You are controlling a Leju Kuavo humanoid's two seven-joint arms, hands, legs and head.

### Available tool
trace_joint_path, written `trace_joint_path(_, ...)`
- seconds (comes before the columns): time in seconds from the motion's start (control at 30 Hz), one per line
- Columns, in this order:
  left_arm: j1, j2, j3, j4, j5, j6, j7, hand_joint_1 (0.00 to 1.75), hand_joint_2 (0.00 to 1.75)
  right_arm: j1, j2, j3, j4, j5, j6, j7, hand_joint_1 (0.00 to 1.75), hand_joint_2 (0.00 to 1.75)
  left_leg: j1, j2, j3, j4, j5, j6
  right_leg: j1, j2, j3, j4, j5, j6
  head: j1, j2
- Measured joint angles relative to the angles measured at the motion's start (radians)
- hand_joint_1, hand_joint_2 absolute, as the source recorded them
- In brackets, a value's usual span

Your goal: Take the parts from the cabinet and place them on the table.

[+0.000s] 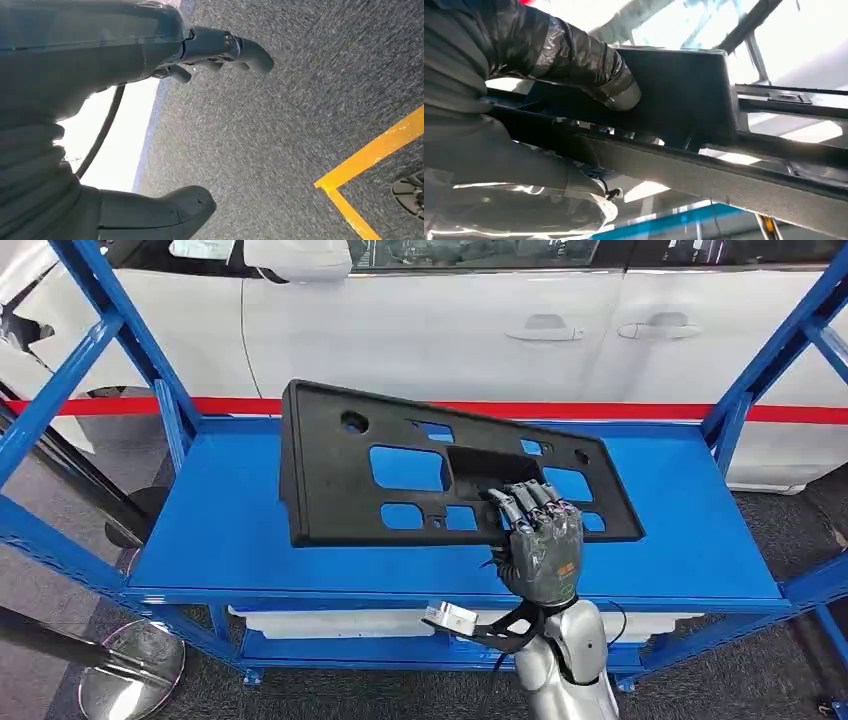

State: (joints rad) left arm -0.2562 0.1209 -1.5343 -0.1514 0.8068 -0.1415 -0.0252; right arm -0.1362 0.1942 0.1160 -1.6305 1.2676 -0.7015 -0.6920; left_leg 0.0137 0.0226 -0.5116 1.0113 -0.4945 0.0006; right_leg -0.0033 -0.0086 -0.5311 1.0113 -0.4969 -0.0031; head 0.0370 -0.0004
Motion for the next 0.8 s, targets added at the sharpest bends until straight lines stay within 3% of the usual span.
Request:
trace_joint_path(0.23,-0.001,0.000,0.000,0.000,-0.005,-0.003,-0.001,0.00,1.75,-0.001,0.000,0.000,-0.076,0.078,0.001,0.003,1.75,1.75,0.000,0.000,0.000,0.000,0.000,0.000,0.000,0.000,0.000,0.000,0.000,0.000,0.000,0.000)
trace_joint_path(0.43,-0.002,0.000,0.000,0.000,-0.010,-0.006,-0.002,0.00,1.75,-0.019,-0.049,0.047,-0.115,0.198,0.001,0.111,1.75,1.75,0.000,0.000,0.000,0.000,0.000,0.000,0.000,0.000,0.000,0.001,0.000,0.000,0.000,0.000)
trace_joint_path(0.57,-0.004,0.000,0.000,0.000,-0.010,-0.006,0.001,0.00,1.75,-0.065,-0.171,0.157,-0.120,0.287,0.001,0.347,1.75,1.75,0.000,0.000,0.000,0.000,0.000,0.000,0.000,0.000,0.000,0.000,0.000,0.000,0.000,0.000)
trace_joint_path(0.7,-0.005,0.000,0.000,0.000,-0.004,-0.006,0.004,0.00,1.75,-0.109,-0.295,0.238,-0.117,0.298,0.002,0.358,1.75,1.75,-0.001,0.000,0.000,0.001,0.000,0.000,0.000,0.000,0.000,0.000,0.000,0.000,0.000,0.000)
trace_joint_path(0.8,-0.005,0.000,0.000,0.000,-0.002,-0.006,0.005,0.00,1.75,-0.121,-0.340,0.275,-0.116,0.298,0.002,0.365,1.75,1.75,-0.001,0.000,-0.001,0.001,0.000,0.000,0.000,-0.001,-0.001,0.000,0.000,0.000,0.000,0.000)
